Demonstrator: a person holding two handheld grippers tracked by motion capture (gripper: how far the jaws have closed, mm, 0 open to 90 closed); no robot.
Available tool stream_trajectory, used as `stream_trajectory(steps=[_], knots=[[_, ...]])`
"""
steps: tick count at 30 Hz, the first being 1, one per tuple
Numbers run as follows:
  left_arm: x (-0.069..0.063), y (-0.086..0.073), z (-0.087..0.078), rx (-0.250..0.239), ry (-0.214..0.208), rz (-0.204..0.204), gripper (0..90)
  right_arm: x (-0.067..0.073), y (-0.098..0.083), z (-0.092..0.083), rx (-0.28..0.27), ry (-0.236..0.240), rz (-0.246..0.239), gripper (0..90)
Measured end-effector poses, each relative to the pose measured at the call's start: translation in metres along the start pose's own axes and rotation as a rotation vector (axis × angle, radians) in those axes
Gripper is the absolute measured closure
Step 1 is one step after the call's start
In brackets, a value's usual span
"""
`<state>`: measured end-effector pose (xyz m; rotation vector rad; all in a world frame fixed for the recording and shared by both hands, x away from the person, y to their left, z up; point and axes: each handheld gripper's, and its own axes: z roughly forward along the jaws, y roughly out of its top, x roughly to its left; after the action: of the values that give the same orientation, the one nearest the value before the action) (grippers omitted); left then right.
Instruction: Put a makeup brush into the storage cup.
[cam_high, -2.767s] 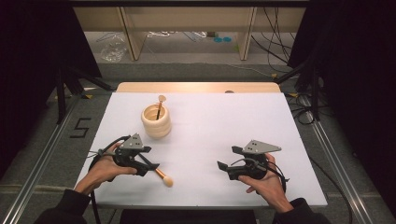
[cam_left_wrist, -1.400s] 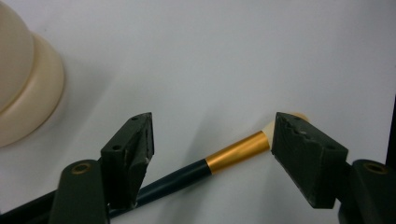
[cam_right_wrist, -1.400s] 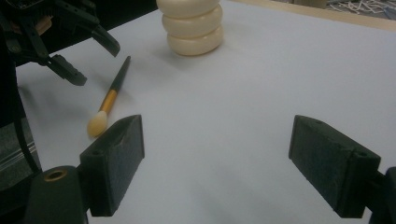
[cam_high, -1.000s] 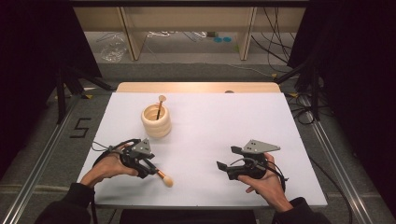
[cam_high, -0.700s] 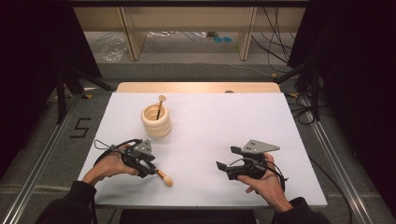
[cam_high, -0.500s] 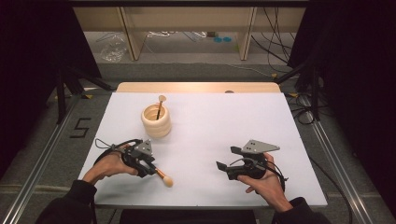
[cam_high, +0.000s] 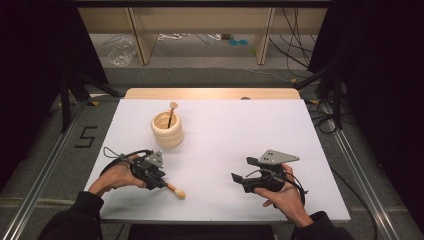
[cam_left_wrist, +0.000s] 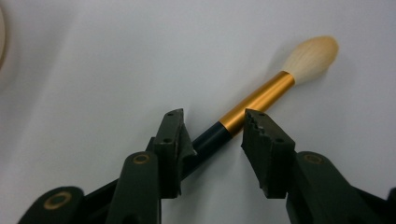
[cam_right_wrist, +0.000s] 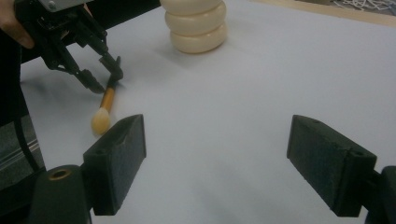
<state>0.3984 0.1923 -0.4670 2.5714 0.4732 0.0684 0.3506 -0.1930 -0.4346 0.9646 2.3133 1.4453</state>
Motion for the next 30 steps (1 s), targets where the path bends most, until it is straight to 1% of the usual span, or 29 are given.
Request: stream_trajectory(steps=[1,2,3,4,5,7,12,14,15,16,17,18,19,20,22,23,24,25,26,27,28,29,30], knots=[[0.0006,0.0002,-0.0005,0.007,0.000,0.010,60.5,0.0001,0.0000,0.0000,0.001,0.001,0.001,20.7],[0.0007,-0.0002,-0.0010,0.015,-0.005,0.007,61.0,0.0002,0.0000,0.0000,0.000,0.000,0.000,20.8],[0.0017,-0.0004,-0.0019,0.027,-0.006,0.016,61.7,0.0003,0.0002,-0.0003,0.003,0.003,0.004,20.8],[0.0012,-0.0009,-0.0021,0.030,-0.010,0.002,62.1,0.0002,0.0000,0.0000,0.002,0.001,0.001,20.8],[0.0021,-0.0009,-0.0024,0.035,-0.011,0.012,62.2,0.0001,0.0000,0.0001,0.002,0.000,0.000,20.8],[0.0031,-0.0006,-0.0042,0.066,-0.006,0.027,62.9,0.0001,0.0000,0.0000,0.003,0.000,0.001,20.9],[0.0034,-0.0004,-0.0047,0.086,-0.009,0.028,63.7,0.0002,0.0000,0.0001,0.002,0.002,0.002,20.9],[0.0036,-0.0013,-0.0043,0.099,-0.020,0.017,64.8,0.0001,0.0000,0.0001,0.002,0.002,0.001,20.9],[0.0044,-0.0014,-0.0048,0.107,-0.020,0.024,65.1,0.0001,-0.0001,0.0001,0.002,0.002,0.001,20.9],[0.0065,-0.0009,-0.0060,0.133,-0.021,0.051,65.3,0.0001,-0.0001,0.0000,0.002,0.003,0.001,20.9],[0.0057,-0.0012,-0.0052,0.134,-0.017,0.041,65.7,0.0001,0.0000,-0.0001,0.002,0.003,0.002,20.9],[0.0059,-0.0016,-0.0047,0.139,-0.018,0.045,66.7,0.0000,0.0000,0.0000,0.001,0.002,0.000,20.9],[0.0064,-0.0015,-0.0044,0.156,-0.015,0.056,67.5,0.0001,0.0000,0.0000,0.003,0.002,0.002,20.9],[0.0055,-0.0017,-0.0035,0.157,-0.016,0.044,68.1,0.0000,-0.0001,0.0001,0.003,0.001,0.001,20.9],[0.0055,-0.0018,-0.0018,0.152,-0.018,0.037,68.6,0.0001,0.0000,0.0001,0.002,0.003,0.001,20.9],[0.0063,-0.0014,-0.0025,0.158,-0.019,0.048,69.2,0.0002,0.0000,0.0000,0.002,0.002,0.001,20.9],[0.0056,-0.0014,-0.0018,0.153,-0.017,0.040,69.6,0.0001,-0.0001,0.0000,0.003,0.002,0.001,20.9],[0.0057,-0.0007,-0.0022,0.161,-0.013,0.050,69.8,-0.0001,-0.0001,0.0001,0.003,0.001,0.001,20.9],[0.0054,0.0000,-0.0019,0.164,-0.010,0.051,70.0,0.0000,-0.0001,0.0000,0.003,0.003,0.002,20.9],[0.0061,0.0008,-0.0025,0.181,-0.010,0.067,70.2,0.0000,-0.0001,0.0000,0.003,0.003,0.001,20.9],[0.0047,0.0015,-0.0017,0.174,-0.010,0.055,70.3,0.0000,-0.0001,0.0001,0.003,0.003,0.000,20.9],[0.0049,0.0025,-0.0012,0.180,-0.012,0.063,70.4,0.0001,-0.0001,0.0002,0.003,0.003,0.000,20.9],[0.0054,0.0039,-0.0019,0.199,-0.013,0.081,70.5,0.0002,-0.0001,0.0002,0.003,0.003,0.001,20.9]])
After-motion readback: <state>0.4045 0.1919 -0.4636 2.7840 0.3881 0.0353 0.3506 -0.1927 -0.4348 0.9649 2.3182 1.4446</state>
